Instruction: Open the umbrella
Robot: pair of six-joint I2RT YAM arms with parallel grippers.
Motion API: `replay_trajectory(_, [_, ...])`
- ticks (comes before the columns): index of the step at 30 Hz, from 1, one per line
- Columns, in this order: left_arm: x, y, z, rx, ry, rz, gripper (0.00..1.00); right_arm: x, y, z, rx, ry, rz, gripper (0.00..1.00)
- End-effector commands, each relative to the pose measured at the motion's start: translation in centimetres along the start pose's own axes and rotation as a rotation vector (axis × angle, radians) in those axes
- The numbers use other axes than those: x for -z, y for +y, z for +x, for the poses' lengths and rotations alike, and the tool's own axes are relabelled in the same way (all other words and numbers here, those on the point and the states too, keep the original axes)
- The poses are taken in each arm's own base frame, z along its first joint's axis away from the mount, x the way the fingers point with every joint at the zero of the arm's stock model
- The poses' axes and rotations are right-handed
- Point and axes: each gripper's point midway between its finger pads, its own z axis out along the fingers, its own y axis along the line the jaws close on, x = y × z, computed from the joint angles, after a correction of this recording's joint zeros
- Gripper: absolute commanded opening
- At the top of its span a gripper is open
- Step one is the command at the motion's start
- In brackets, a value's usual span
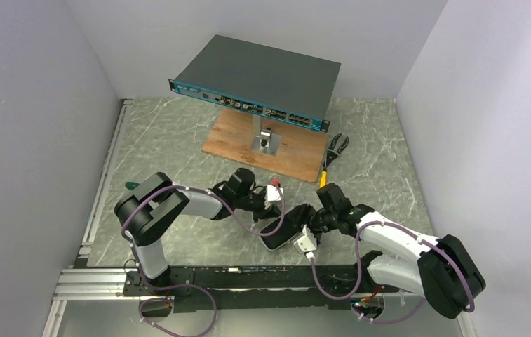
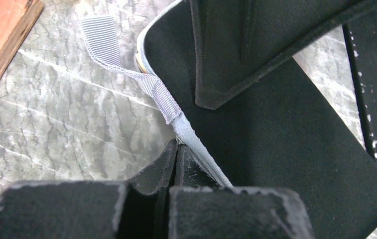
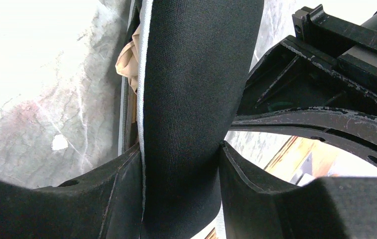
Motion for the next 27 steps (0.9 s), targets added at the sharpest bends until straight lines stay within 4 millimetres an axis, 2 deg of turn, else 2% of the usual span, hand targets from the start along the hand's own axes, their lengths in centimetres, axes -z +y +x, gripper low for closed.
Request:
replay_trajectory(1, [0.2, 6.7, -6.5, -0.104, -0.144, -0.227, 0.00, -1.2, 2.8, -3.9, -0.123, -0.190, -0.066, 0.00])
replay_trajectory(2, [0.6, 6.8, -6.4, -0.101, -0.138, -0.235, 0.00, -1.2, 2.4, -3.7, -0.160, -0.180, -0.060, 0.00])
replay_trajectory(3, [1.2, 6.9, -6.4, -0.101, -0.131, -0.248, 0.06, -1.1, 2.0, -3.4, -0.198, -0.162, -0.052, 0.00])
replay_trajectory(4, [2.1, 7.1, -6.2, -0.092, -0.123, -0.263, 0.18, -1.0, 1.6, -2.9, -0.237, -0.141, -0.041, 0.00])
replay_trajectory(5, [3.0, 7.2, -5.9, -0.076, -0.112, -0.277, 0.35, -0.9, 1.3, -2.5, -0.265, -0.118, -0.032, 0.00])
replay_trajectory(6, [4.2, 7.3, -5.6, -0.061, -0.103, -0.299, 0.46, -0.8, 1.2, -2.1, -0.284, -0.094, -0.023, 0.00])
replay_trajectory(8, [6.8, 7.6, -5.3, -0.043, -0.090, -0.345, 0.61, -0.7, 0.9, -1.3, -0.315, -0.050, 0.010, 0.00])
replay_trajectory(11, [11.2, 8.1, -5.6, -0.004, -0.086, -0.447, 0.75, -0.2, 0.3, -0.3, -0.397, 0.012, 0.074, 0.00])
replay_trajectory(12, [12.9, 8.3, -6.5, -0.003, -0.094, -0.484, 0.83, -0.1, 0.0, 0.0, -0.429, 0.033, 0.094, 0.00])
replay_trajectory(13, [14.1, 8.6, -6.6, 0.014, -0.086, -0.516, 0.88, 0.1, -0.3, 0.4, -0.497, 0.057, 0.118, 0.00])
replay_trajectory(17, [18.7, 9.1, -6.8, 0.075, -0.073, -0.650, 0.99, 0.5, -1.7, 2.5, -0.752, 0.203, 0.210, 0.00])
replay_trajectory(20, [21.0, 8.9, -6.4, 0.130, -0.058, -0.741, 1.00, 0.4, -1.8, 3.9, -0.977, 0.323, 0.233, 0.00])
replay_trajectory(24, [22.9, 8.3, -5.9, 0.286, -0.075, -0.822, 1.00, -0.3, -2.9, 4.4, -1.298, 0.415, 0.280, 0.00])
replay_trajectory(26, [23.2, 7.4, -5.1, 0.352, -0.064, -0.829, 1.00, -0.9, -4.2, 4.3, -1.368, 0.453, 0.334, 0.00])
replay_trajectory(27, [23.5, 7.1, -4.8, 0.358, -0.062, -0.833, 1.00, -1.4, -5.2, 4.0, -1.392, 0.451, 0.359, 0.04])
